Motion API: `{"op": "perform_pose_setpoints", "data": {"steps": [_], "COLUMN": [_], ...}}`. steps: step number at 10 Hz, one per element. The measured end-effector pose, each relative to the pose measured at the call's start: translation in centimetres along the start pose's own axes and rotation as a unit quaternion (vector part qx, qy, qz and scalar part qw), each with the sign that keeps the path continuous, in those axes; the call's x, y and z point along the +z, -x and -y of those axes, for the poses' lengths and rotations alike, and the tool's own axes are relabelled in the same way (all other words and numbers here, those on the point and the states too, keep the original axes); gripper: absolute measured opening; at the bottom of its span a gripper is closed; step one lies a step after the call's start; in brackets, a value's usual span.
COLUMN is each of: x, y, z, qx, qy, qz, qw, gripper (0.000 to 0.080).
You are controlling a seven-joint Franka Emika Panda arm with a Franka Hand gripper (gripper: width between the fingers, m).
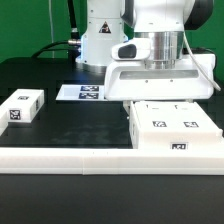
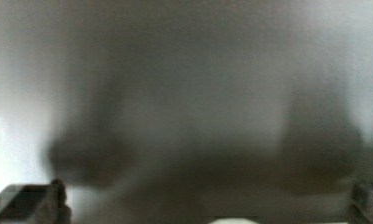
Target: Assemble cabinet
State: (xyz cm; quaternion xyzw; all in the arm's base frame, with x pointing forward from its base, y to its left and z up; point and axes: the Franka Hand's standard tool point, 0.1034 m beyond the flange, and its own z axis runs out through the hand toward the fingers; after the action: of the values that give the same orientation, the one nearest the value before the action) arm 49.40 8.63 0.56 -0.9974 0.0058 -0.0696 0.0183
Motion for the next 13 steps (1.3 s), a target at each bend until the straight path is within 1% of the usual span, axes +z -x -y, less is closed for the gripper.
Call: {"op": "perform_pose_setpoints", "data": {"steps": [1,2,3,4,5,6,7,8,9,13], "x": [0.0,0.0,0.0,0.0,0.02,0.05,0.07,0.07,0.07,0.05], "y": [0.01,0.0,0.0,0.02,0.07,0.17,0.21,0.21,0.21,0.2], "z": [0.09,0.05,0.02,0.02,0.08,0.07,0.07,0.07,0.07,0.07], "qx": [-0.002,-0.003,-0.004,-0.004,-0.005,-0.005,-0.005,-0.005,-0.005,-0.006], "qy": [0.0,0.0,0.0,0.0,0.0,0.0,0.0,0.0,0.0,0.0], "qz": [0.0,0.0,0.0,0.0,0.001,0.001,0.001,0.001,0.001,0.001], "qw": [1.0,1.0,1.0,1.0,1.0,1.0,1.0,1.0,1.0,1.0], "gripper": [0.0797,0.0677,0.054,0.054,0.034,0.0206,0.0206,0.0056,0.0016,0.0002]}}
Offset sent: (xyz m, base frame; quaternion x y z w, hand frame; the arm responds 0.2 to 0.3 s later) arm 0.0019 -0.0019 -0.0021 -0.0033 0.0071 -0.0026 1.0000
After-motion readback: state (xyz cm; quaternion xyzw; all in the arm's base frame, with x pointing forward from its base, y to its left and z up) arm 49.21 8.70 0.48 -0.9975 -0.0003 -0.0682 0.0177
